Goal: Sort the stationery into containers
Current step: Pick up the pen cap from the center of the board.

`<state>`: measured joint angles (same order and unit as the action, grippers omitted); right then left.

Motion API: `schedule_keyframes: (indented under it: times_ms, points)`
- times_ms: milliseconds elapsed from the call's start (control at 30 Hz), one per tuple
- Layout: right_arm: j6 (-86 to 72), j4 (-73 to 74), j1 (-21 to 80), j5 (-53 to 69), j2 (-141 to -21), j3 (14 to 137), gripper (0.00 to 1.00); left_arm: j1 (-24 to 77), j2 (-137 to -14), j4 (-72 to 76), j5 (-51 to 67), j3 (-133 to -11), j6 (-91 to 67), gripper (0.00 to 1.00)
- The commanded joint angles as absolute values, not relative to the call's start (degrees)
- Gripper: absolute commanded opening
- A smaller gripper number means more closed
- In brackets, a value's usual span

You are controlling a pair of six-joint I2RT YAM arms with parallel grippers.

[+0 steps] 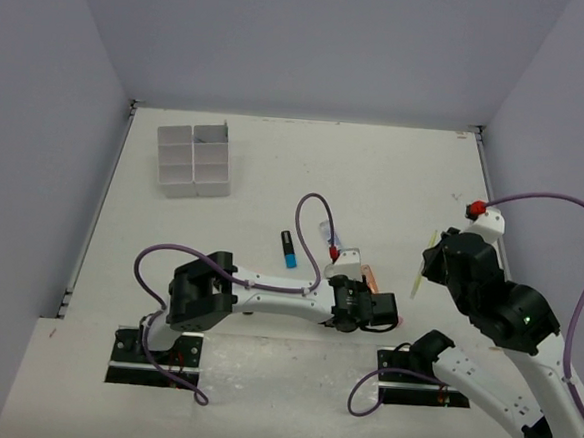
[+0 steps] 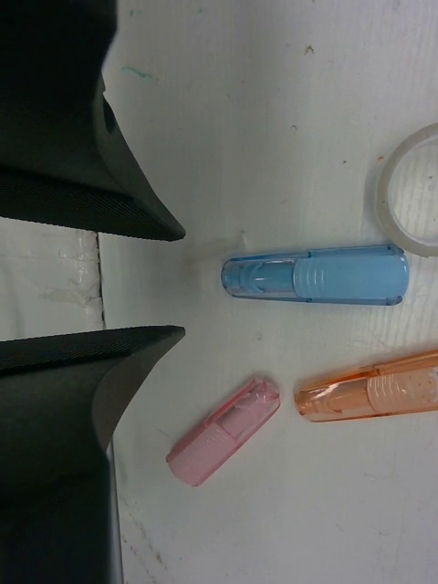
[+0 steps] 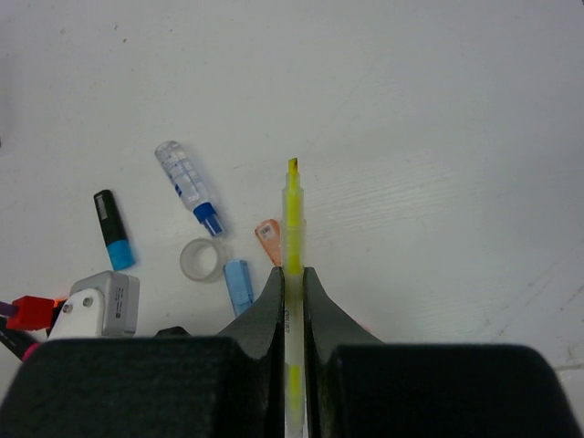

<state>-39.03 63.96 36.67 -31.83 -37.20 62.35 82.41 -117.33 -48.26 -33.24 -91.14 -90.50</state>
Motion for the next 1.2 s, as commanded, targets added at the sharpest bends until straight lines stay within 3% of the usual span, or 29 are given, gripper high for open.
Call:
schedule_keyframes:
  times_ms: [0,200,367,633,733,1167]
  points:
    - [-37.32,64.95,36.39,-33.25,-36.03,62.93,0.0,82.29,-121.22,-52.37,-35.13,-96.85,-92.55,0.43]
    - [-36.74,64.95,36.39,-32.96,-35.07,63.28,0.0,82.18,-124.19,-54.76,-35.6,-98.09,-92.72,0.41]
    - [-36.4,64.86,36.39,-32.62,-34.62,63.46,0.0,81.85,-125.46,-55.33,-35.69,-97.13,-92.9,0.29]
    - [-35.95,64.58,36.32,-31.71,-34.63,63.47,0.0,79.79,-125.42,-50.89,-33.84,-94.47,-89.48,0.29]
    - [-35.86,64.6,36.46,-31.34,-34.22,63.54,0.0,79.72,-125.1,-50.4,-33.51,-93.58,-89.3,0.21]
    - [-35.51,63.92,36.39,-30.17,-33.57,63.39,0.0,80.13,-125.77,-48.47,-29.75,-91.89,-87.1,0.14]
